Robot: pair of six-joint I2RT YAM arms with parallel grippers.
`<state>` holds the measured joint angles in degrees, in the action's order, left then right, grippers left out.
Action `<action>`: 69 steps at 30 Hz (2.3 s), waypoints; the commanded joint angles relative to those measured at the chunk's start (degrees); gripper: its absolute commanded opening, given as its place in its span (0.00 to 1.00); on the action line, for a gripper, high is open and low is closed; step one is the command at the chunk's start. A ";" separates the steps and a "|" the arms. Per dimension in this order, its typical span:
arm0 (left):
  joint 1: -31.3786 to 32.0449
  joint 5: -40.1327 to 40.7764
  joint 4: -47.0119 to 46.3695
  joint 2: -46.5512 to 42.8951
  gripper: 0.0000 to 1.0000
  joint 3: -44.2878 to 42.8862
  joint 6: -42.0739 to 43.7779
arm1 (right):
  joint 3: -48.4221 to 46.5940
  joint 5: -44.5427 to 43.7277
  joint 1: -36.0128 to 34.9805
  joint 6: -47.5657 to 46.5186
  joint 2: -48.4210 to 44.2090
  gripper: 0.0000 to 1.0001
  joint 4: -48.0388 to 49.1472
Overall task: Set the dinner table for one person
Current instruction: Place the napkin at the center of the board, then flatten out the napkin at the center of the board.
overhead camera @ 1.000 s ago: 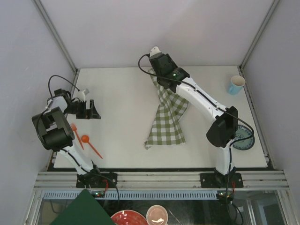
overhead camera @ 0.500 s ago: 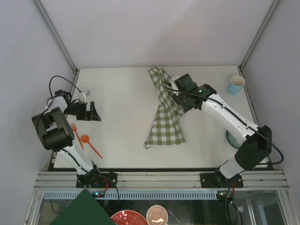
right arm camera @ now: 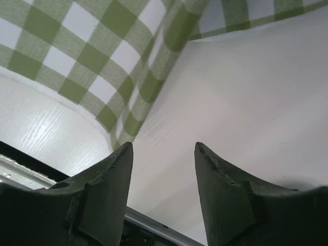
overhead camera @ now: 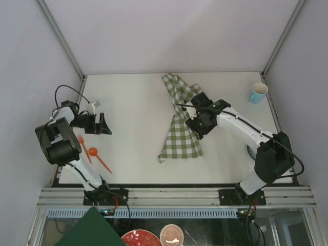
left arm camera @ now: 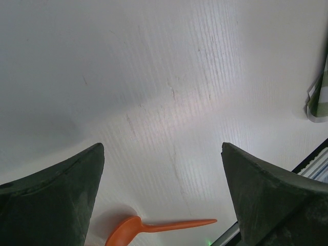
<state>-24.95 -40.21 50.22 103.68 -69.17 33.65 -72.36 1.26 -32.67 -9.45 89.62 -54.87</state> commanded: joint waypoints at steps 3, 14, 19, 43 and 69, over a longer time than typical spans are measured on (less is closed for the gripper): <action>-0.45 -0.49 -1.20 -2.95 1.00 2.01 1.23 | -0.89 2.73 -2.25 0.21 0.21 0.52 1.01; -0.48 -1.01 -1.52 -3.28 1.00 2.89 1.65 | -0.24 3.11 -3.45 -1.41 4.54 0.51 2.03; -0.55 -1.61 -1.37 -3.82 1.00 3.55 2.18 | 0.10 2.83 -3.46 -1.94 6.16 0.51 3.49; -1.76 -3.89 0.41 -5.49 1.00 3.95 4.38 | -17.16 9.61 -5.48 0.08 7.56 0.00 -8.14; -5.68 -3.14 2.54 -9.85 1.00 5.46 6.38 | -71.97 5.48 -15.68 -2.09 47.22 0.00 -6.70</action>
<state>-29.23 -42.11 52.29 93.93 -64.60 38.06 -140.38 10.96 -49.67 -10.70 143.15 -67.83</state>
